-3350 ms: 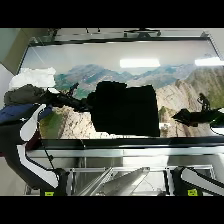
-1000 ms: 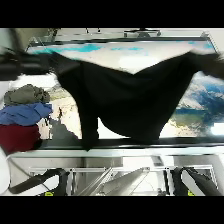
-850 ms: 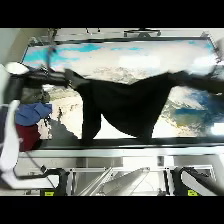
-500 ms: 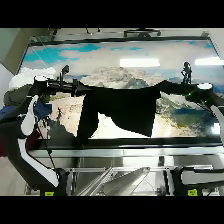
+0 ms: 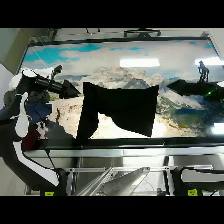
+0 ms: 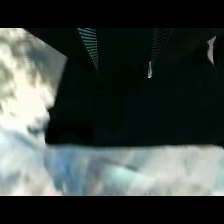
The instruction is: Fold the shirts.
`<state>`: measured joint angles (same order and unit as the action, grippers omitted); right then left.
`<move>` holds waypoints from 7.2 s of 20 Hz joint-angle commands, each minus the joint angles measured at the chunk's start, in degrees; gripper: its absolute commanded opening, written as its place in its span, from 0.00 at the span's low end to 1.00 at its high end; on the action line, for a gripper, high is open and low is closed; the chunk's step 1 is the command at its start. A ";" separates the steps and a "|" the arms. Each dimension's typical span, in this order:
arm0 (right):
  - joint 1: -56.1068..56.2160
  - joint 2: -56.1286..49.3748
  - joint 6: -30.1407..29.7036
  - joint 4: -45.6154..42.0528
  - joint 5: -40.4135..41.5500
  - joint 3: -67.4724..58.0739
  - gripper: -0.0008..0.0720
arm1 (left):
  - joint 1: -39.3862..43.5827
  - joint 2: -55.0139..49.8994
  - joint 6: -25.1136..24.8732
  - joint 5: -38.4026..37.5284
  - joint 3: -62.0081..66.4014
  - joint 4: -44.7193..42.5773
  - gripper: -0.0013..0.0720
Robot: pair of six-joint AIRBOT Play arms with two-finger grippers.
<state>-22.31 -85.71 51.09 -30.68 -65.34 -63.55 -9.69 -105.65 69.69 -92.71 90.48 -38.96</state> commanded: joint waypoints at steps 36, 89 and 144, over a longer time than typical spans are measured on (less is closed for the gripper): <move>11.28 10.60 5.09 2.08 -12.66 22.53 0.03 | 6.19 17.92 -6.88 15.96 -19.87 6.14 0.05; -2.91 -36.20 1.16 4.92 -3.28 -39.50 0.03 | -1.53 -18.10 -11.13 19.47 19.43 15.91 0.04; -14.03 -1.49 2.45 -17.00 -6.58 21.79 0.03 | -5.57 50.93 -2.91 29.38 -72.22 -10.88 0.35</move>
<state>-36.36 -87.24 53.49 -48.69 -71.88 -41.71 -15.22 -51.40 66.85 -66.72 18.72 -49.84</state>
